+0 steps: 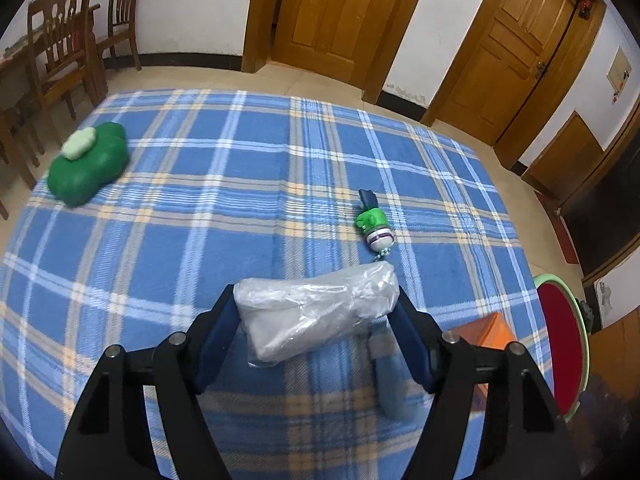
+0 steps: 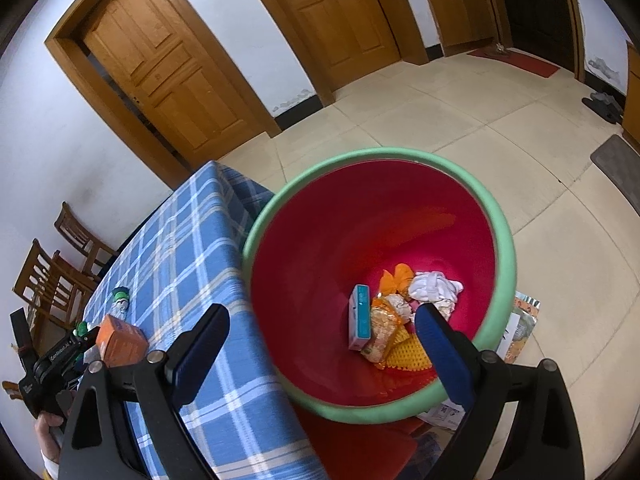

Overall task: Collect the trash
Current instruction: 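Grasp the orange box with the right gripper while the left gripper holds the bag, then carry the plastic bag in the left gripper and orange box in the right gripper to the bucket, then open the right gripper dropping the orange box while the left gripper drops the plastic bag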

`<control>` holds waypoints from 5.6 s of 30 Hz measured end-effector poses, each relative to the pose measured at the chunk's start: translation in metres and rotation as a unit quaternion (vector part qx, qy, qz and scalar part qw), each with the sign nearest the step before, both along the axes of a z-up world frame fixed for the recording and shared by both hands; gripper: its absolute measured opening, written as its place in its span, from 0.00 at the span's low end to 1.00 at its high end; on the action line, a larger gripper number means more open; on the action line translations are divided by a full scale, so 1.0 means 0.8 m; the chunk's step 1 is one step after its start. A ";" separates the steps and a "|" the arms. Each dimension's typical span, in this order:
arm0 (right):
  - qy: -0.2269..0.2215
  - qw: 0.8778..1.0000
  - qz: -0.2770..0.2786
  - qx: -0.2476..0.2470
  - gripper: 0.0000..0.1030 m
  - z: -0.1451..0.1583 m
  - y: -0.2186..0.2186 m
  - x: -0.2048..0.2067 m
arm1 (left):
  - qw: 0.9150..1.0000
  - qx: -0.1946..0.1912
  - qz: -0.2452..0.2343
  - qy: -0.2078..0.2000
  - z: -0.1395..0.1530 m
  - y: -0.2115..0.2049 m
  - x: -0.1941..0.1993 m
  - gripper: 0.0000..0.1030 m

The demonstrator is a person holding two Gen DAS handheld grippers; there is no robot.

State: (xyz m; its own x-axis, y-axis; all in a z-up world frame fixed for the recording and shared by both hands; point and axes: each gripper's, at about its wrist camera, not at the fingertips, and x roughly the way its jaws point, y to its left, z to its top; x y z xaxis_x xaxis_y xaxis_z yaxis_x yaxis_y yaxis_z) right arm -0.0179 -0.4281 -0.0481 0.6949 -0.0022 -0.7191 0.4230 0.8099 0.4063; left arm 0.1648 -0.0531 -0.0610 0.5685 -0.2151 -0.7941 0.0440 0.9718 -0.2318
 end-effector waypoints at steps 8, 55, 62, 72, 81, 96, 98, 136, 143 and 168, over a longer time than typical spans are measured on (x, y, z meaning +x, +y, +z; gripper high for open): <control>-0.017 0.999 0.042 -0.015 0.93 0.025 0.042 0.007 | 0.999 0.019 -0.010 -0.035 0.021 0.014 -0.039 0.71; 0.028 0.981 0.181 -0.072 0.97 0.006 0.259 0.142 | 0.997 0.009 -0.021 -0.078 0.013 0.102 -0.058 0.71; 0.040 0.982 0.167 -0.080 0.82 -0.006 0.273 0.151 | 0.995 -0.017 -0.046 -0.084 0.009 0.104 -0.059 0.71; 0.046 0.981 0.160 -0.096 0.65 -0.009 0.282 0.146 | 0.993 -0.051 -0.078 -0.074 0.001 0.101 -0.052 0.71; 0.027 0.982 0.157 -0.097 0.65 0.011 0.272 0.123 | 0.993 -0.055 -0.074 -0.076 0.003 0.097 -0.062 0.71; -0.008 0.987 0.139 -0.082 0.65 0.048 0.219 0.074 | 0.992 -0.048 -0.086 -0.077 0.037 0.056 -0.088 0.71; -0.011 0.988 0.132 -0.078 0.65 0.050 0.209 0.068 | 0.992 -0.048 -0.089 -0.079 0.042 0.050 -0.091 0.71; -0.021 0.998 -0.056 -0.021 0.66 0.048 0.026 -0.032 | 0.976 -0.036 -0.207 -0.066 0.092 -0.111 -0.100 0.71; -0.017 0.996 -0.084 -0.012 0.66 0.037 0.001 -0.038 | 0.971 -0.022 -0.226 -0.078 0.101 -0.143 -0.099 0.71; -0.029 0.992 -0.125 0.015 0.71 0.029 -0.052 -0.055 | 0.963 0.011 -0.261 -0.061 0.077 -0.234 -0.073 0.71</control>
